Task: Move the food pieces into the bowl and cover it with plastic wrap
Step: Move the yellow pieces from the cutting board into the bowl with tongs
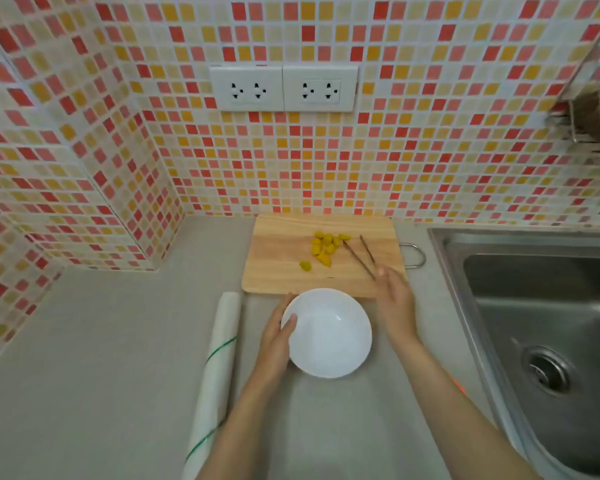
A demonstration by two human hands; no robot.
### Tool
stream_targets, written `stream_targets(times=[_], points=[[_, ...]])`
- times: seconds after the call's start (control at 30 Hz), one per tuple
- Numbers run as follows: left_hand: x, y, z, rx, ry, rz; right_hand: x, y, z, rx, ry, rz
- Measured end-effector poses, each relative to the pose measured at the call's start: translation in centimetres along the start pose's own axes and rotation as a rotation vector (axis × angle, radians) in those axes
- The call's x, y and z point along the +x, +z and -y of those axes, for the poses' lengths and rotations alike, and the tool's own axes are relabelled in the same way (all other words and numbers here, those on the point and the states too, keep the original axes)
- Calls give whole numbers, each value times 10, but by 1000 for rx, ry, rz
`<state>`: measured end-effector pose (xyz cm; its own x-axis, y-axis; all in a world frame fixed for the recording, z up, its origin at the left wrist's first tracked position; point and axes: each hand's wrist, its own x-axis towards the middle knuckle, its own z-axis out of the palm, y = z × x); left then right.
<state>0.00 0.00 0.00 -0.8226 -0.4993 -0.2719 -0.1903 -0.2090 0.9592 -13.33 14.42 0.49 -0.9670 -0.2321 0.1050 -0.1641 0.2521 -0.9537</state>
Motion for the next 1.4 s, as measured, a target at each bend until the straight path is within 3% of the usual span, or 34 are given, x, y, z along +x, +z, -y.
stream_targets(times=[0.1,0.27,0.37,0.47,0.53,0.67,0.8,0.9,1.17,1.27,1.4], points=[[4,0,7,-53,-4,-27,38,-7,-9,-397,28,-146],[12,3,18,-182,-127,-84,69,8,-20,-792,94,14],[19,3,20,-213,-154,-102,76,14,-21,-784,80,-30],[27,4,17,-223,-195,-126,74,13,-21,-580,45,-86],[32,4,17,-214,-212,-136,67,12,-20,-483,-32,-25],[34,4,17,-176,-196,-89,54,16,-22,-585,-184,252],[35,7,14,-184,-257,-93,62,21,-19,-718,-182,293],[30,6,12,-275,-204,-101,68,25,-13,-733,-169,297],[25,0,10,-278,-155,-30,32,-6,15,-471,-238,271],[26,0,11,-220,-112,-3,5,-28,32,-440,-274,439],[26,-2,13,-224,-112,-11,-8,-49,40,-577,-238,667]])
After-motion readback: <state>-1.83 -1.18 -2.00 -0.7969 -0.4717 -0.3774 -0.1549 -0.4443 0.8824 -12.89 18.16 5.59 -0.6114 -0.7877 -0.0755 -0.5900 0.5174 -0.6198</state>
